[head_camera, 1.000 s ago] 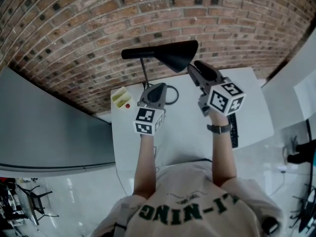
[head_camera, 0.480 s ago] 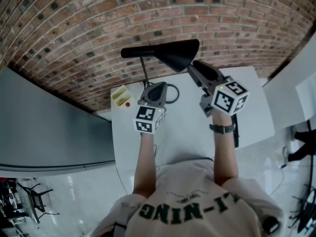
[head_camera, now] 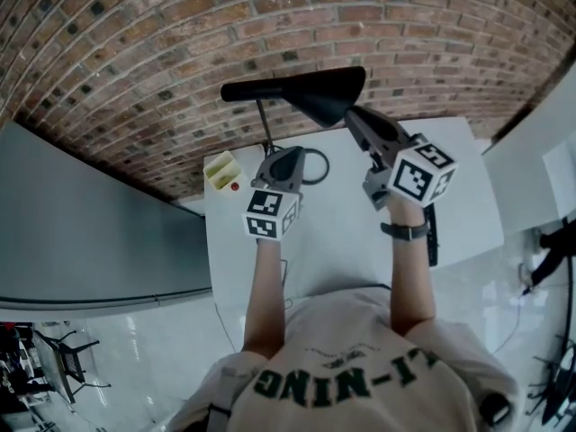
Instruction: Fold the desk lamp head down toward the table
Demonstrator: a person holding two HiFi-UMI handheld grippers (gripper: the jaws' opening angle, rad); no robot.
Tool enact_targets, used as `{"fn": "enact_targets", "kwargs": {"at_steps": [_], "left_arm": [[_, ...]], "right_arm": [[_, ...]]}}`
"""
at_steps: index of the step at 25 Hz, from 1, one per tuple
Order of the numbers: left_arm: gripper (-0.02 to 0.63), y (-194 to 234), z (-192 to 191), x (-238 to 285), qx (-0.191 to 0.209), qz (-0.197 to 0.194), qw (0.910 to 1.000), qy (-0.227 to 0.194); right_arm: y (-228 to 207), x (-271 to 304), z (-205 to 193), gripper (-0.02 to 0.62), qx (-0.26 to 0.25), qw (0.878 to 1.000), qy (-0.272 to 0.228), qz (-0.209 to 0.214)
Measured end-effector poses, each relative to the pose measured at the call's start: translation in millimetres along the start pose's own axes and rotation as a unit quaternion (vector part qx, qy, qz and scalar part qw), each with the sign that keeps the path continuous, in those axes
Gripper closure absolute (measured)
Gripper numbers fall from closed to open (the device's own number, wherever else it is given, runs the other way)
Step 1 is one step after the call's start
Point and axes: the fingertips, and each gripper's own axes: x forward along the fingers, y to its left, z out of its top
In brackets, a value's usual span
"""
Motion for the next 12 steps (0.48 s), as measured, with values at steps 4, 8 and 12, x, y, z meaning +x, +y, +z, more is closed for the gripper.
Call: {"fn": "enact_targets", "kwargs": {"at_steps": [4,8,12], "left_arm": [[0.607,-1.3,-3.2,1.5,0.0,-0.002,1.0,0.002],[0.607,-1.0,-4.3,0.3,-0.001,-0.002,1.0,0.003],[0.607,-1.2,-2.5,-3.3,-0.001,0.002,1.0,-0.003]], "right_arm": [[-1.5,-0.2,-0.6,0.574,0.027,1.0,-0.006,0.004],[-2.2,-0.7,-1.4,0.58,0.037,0.999,-0.01,0.004],[-1.0,-2.0,-1.9,0.583,0.047,0.999,-0.013,0.001]]}}
